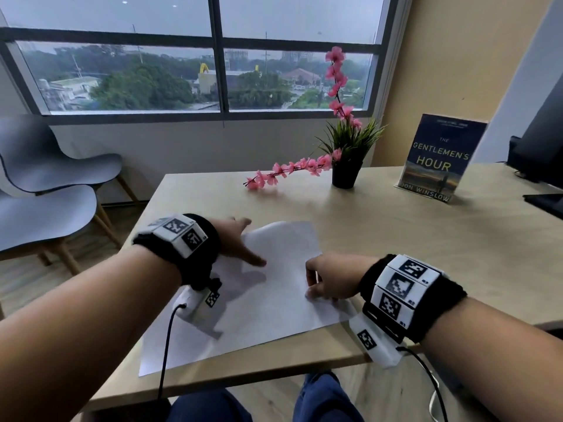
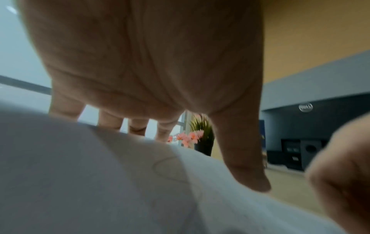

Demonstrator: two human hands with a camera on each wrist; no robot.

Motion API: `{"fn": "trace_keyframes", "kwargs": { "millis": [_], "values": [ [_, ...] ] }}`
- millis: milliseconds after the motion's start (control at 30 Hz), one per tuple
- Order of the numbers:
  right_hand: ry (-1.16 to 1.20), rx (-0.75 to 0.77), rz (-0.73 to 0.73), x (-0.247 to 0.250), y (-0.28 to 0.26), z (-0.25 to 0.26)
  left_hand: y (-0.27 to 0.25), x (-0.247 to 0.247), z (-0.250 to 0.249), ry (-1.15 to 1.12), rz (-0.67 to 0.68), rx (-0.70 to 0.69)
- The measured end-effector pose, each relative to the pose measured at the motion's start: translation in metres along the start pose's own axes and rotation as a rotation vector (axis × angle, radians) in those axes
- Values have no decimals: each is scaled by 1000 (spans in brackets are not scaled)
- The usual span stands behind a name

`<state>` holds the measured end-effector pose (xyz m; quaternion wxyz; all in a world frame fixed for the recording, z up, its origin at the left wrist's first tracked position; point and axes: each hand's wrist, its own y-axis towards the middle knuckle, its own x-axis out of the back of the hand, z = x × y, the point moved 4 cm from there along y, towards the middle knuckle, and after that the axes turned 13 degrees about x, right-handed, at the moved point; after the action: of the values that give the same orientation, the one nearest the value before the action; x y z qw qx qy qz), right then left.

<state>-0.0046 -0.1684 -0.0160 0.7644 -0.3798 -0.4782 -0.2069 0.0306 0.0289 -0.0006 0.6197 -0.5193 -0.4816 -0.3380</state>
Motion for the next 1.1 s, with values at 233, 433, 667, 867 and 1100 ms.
{"fn": "trace_keyframes", "kwargs": {
  "millis": [233,433,667,867,1100],
  "values": [
    [-15,28,-69,4,4,7,-15,39,11,-73,-241,-91],
    [293,-29,-526,31,-4,-18,-35,56,63,-677,-495,-112],
    [427,108,-731,46,-5,-1,-68,67,102,-1526,-560,-266],
    [640,284,-896,61,7,31,-75,48,114,-1673,-469,-281],
    [417,113,-619,63,12,32,-69,43,144,-953,-490,19]
  ]
}}
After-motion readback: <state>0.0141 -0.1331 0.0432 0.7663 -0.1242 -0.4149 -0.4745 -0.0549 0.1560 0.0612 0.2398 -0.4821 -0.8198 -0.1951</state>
